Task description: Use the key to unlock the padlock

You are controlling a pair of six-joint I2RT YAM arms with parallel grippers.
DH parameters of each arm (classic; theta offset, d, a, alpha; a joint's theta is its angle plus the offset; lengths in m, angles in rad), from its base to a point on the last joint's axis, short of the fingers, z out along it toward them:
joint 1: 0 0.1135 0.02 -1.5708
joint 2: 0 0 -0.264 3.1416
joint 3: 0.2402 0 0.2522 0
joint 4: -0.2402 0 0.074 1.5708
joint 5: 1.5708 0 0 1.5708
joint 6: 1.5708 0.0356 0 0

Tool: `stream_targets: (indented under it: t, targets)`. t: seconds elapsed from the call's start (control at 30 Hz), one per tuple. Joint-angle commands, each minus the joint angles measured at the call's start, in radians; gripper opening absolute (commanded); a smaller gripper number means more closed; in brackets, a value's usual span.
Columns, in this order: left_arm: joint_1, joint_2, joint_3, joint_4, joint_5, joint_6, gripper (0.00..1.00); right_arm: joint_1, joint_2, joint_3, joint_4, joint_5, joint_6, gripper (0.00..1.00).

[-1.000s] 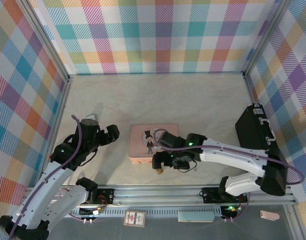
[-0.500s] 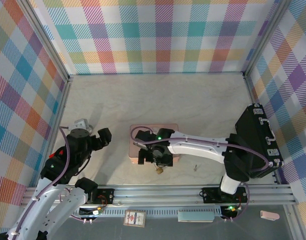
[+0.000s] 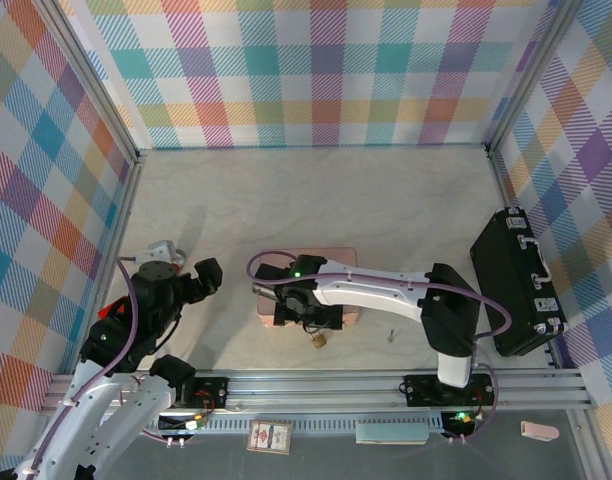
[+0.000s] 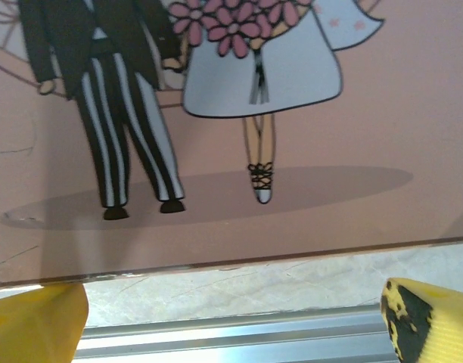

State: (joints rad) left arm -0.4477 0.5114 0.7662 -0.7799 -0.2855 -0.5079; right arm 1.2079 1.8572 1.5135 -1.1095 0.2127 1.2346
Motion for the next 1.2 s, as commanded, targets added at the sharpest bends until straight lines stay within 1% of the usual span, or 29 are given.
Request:
stream_targets:
  t: [0.0, 0.17, 0.3, 0.47, 0.57, 0.67, 0.77, 0.93, 1.17]
  targets:
    - [-0.003, -0.01, -0.018, 0.019, 0.006, 0.003, 1.0, -0.006, 0.042, 0.065, -0.022, 0.079, 0.015, 0.99]
    - [-0.003, -0.019, -0.016, 0.007, 0.001, 0.002, 1.0, -0.058, 0.067, 0.069, 0.042, 0.046, -0.026, 0.99]
    - [-0.003, -0.019, -0.023, 0.016, 0.009, 0.002, 1.0, -0.087, 0.088, 0.093, 0.041, 0.074, -0.075, 0.99]
    - [-0.003, 0.011, -0.016, 0.013, 0.003, 0.004, 1.0, -0.14, 0.082, 0.075, 0.08, 0.085, -0.152, 0.99]
    - [-0.003, 0.015, -0.014, 0.008, -0.01, 0.002, 1.0, -0.18, 0.084, 0.069, 0.12, 0.067, -0.302, 0.99]
    - [-0.003, 0.016, -0.011, 0.004, -0.021, 0.002, 1.0, -0.222, 0.089, 0.067, 0.131, 0.085, -0.425, 0.99]
    - [-0.003, 0.028, -0.008, 0.004, -0.025, 0.002, 1.0, -0.269, 0.098, 0.066, 0.172, 0.079, -0.498, 0.99]
    - [-0.003, 0.074, 0.013, -0.001, -0.026, 0.006, 1.0, -0.349, 0.132, 0.102, 0.252, 0.036, -0.548, 0.99]
    - [-0.003, 0.121, 0.035, 0.005, -0.003, 0.01, 1.0, -0.406, 0.192, 0.209, 0.27, 0.018, -0.607, 0.99]
